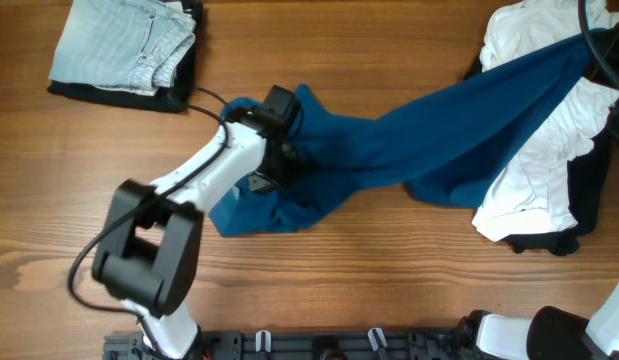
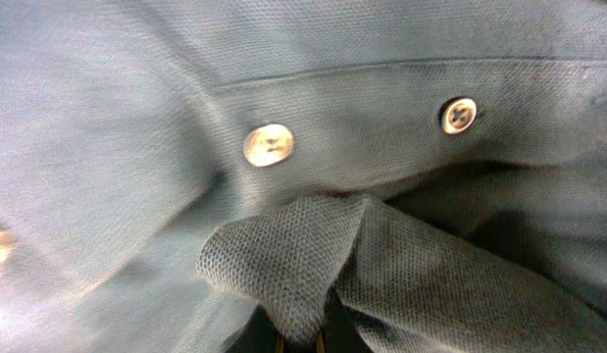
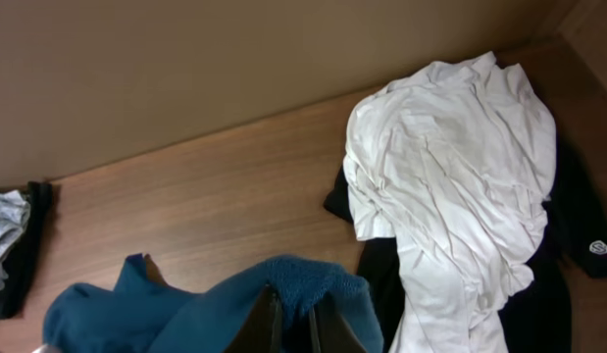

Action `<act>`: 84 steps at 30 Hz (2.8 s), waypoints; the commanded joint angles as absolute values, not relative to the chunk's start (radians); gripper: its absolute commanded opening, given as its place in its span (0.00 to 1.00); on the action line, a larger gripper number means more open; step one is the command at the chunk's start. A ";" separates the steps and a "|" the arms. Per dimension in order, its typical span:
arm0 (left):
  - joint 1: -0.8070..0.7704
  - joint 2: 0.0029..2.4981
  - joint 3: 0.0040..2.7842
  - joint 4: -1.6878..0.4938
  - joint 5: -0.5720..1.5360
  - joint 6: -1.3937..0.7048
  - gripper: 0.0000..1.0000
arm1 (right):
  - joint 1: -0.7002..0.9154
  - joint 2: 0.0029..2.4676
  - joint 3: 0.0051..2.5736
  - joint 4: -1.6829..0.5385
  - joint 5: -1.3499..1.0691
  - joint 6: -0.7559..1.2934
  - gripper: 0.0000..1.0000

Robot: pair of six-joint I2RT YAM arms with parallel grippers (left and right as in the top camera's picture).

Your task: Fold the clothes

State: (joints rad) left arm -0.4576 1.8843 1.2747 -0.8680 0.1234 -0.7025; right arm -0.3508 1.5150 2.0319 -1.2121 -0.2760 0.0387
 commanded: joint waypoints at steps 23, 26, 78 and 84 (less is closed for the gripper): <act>-0.438 1.030 2.288 -1.296 -0.644 -0.265 0.04 | -0.355 0.788 2.082 -1.283 -0.025 0.109 0.04; -0.438 1.065 2.288 -1.295 -0.658 -0.264 0.04 | -0.355 0.851 2.079 -1.280 -0.028 0.112 0.04; -0.233 1.956 2.287 -0.984 -0.350 -0.344 0.04 | -0.350 1.696 2.069 -1.031 -0.220 0.009 0.04; -0.159 2.075 2.287 -0.745 -0.306 -0.344 0.04 | -0.300 1.957 2.069 -0.760 -0.226 0.026 0.05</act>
State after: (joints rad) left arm -0.1741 2.0251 2.2780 -0.8143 -0.3187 -0.3359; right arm -0.3325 1.8332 2.0693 -0.8352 -0.2188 0.0212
